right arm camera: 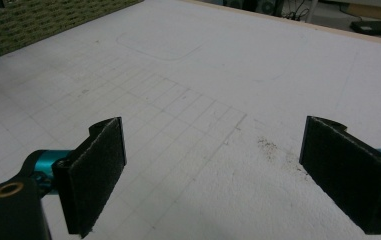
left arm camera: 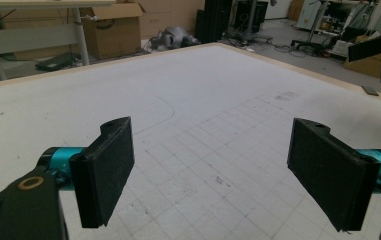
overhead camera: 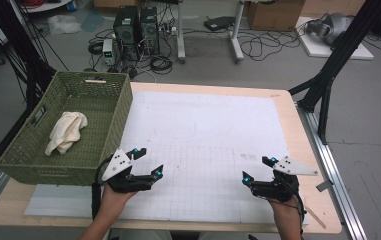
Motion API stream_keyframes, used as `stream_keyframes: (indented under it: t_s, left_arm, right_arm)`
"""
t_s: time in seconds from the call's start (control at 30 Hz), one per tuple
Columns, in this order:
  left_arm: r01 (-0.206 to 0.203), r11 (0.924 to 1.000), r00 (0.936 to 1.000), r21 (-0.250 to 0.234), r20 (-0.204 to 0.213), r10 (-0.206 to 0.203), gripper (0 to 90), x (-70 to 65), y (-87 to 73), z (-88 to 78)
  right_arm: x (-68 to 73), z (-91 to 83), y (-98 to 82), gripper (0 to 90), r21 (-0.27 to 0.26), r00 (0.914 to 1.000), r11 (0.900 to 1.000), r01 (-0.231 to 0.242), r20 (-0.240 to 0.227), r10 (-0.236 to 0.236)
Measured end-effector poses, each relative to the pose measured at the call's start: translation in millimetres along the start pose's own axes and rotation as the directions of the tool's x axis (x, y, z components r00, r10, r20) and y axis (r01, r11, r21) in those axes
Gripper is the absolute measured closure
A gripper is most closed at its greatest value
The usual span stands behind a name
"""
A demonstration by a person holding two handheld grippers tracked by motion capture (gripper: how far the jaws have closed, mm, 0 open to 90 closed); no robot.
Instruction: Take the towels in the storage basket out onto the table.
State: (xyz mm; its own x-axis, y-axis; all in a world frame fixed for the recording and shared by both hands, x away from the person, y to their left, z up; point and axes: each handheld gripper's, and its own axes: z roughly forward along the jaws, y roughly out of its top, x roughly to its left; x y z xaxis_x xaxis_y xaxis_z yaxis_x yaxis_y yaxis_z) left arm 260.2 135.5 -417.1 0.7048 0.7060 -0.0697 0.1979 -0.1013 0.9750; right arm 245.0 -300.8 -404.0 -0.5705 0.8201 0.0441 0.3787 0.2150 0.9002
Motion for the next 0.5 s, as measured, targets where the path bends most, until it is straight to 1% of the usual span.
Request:
stream_keyframes:
  t_s: [0.07,0.1,0.17,0.3,0.43,0.5]
  left_arm:
    - [0.0,1.0,1.0,0.002,0.004,0.0,19.2,-0.2,0.1,0.2]
    - [0.005,1.0,1.0,0.002,0.007,-0.005,19.2,-0.7,0.4,0.7]
    - [0.002,1.0,1.0,0.006,0.009,-0.002,19.2,-1.4,1.1,0.7]
    - [0.005,1.0,0.9998,0.001,0.017,-0.005,19.2,-3.8,4.7,-1.0]
    - [-0.004,1.0,0.9998,-0.004,0.017,0.004,19.2,-5.7,8.5,-2.9]
    - [0.002,1.0,0.9998,-0.007,0.018,-0.002,19.2,-6.3,10.9,-4.1]
  right_arm:
    - [0.0,-1.1,1.6,10.6,-0.016,0.9999,1.0,-0.012,-0.009,0.012]
    - [0.0,-1.1,1.6,10.6,-0.016,0.9999,1.0,-0.012,-0.009,0.012]
    - [0.7,-1.2,2.6,10.6,-0.014,0.9999,1.0,-0.014,-0.003,0.014]
    - [2.5,0.2,3.9,10.6,-0.004,1.0,1.0,-0.003,0.0,0.003]
    - [5.4,1.8,5.5,10.6,-0.01,1.0,1.0,0.007,0.002,-0.007]
    - [6.1,2.2,5.7,10.6,-0.012,0.9998,1.0,0.018,0.007,-0.018]
